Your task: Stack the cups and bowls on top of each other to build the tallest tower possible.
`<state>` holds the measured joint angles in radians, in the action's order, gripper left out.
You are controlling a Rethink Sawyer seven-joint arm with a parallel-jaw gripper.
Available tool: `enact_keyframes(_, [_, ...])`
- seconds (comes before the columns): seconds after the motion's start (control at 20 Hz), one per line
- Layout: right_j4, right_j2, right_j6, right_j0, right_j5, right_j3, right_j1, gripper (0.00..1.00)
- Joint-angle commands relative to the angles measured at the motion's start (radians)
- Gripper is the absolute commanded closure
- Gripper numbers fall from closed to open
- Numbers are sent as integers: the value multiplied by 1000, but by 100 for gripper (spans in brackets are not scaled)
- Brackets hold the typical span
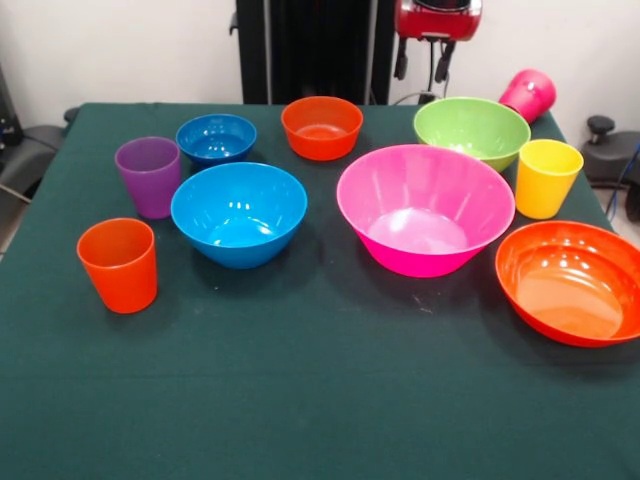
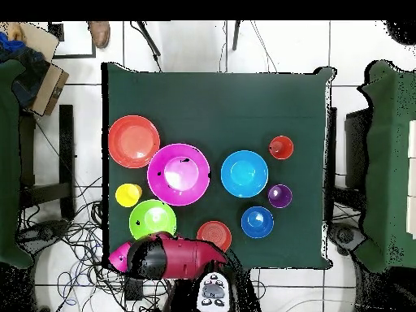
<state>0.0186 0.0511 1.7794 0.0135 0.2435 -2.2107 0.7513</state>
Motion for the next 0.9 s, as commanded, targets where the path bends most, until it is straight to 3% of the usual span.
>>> enact_keyframes(0.05, [-54, -41, 236, -30, -65, -66, -6, 0])
enact_keyframes(0.35, [-40, -34, 275, -49, -42, -55, -3, 0])
enact_keyframes(0.9, [-10, -61, 305, -33, -112, -19, -94, 0])
